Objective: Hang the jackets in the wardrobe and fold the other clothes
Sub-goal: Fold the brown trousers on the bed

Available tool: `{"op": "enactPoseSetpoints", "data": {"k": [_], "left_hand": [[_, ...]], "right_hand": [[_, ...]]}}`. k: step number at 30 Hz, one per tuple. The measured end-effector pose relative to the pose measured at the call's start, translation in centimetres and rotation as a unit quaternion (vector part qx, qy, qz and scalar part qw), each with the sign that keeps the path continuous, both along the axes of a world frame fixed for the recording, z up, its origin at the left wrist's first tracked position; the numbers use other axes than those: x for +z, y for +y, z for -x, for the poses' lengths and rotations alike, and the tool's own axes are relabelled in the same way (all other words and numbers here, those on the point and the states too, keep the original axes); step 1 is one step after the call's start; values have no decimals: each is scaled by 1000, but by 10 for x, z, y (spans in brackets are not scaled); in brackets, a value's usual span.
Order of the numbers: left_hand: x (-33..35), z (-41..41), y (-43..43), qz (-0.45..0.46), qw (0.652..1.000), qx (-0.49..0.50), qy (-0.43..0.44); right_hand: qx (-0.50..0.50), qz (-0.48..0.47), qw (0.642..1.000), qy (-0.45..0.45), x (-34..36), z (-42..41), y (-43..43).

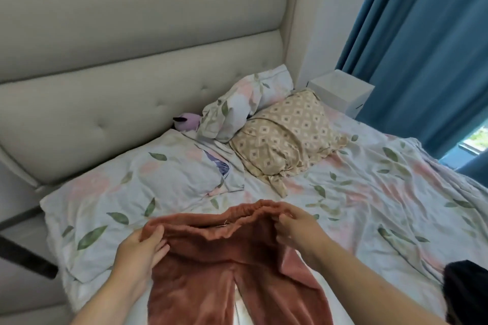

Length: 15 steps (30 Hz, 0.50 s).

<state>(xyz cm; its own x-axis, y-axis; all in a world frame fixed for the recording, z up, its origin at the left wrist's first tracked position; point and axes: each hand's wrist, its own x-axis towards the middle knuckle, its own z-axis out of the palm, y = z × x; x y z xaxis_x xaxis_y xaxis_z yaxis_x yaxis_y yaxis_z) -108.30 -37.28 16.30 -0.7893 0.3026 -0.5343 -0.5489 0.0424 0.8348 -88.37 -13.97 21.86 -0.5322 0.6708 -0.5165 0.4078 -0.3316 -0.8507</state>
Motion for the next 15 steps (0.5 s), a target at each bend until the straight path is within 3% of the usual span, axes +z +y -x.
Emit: {"op": "enactPoseSetpoints", "data": {"k": [8,15], "left_hand": [[-153,65,82,5,997,52,49],[-179,142,159,-19,988,122,90]], "right_hand": [[-26,41,998,26,-154,61,56],[-79,62,992,70,-205,134,110]]}}
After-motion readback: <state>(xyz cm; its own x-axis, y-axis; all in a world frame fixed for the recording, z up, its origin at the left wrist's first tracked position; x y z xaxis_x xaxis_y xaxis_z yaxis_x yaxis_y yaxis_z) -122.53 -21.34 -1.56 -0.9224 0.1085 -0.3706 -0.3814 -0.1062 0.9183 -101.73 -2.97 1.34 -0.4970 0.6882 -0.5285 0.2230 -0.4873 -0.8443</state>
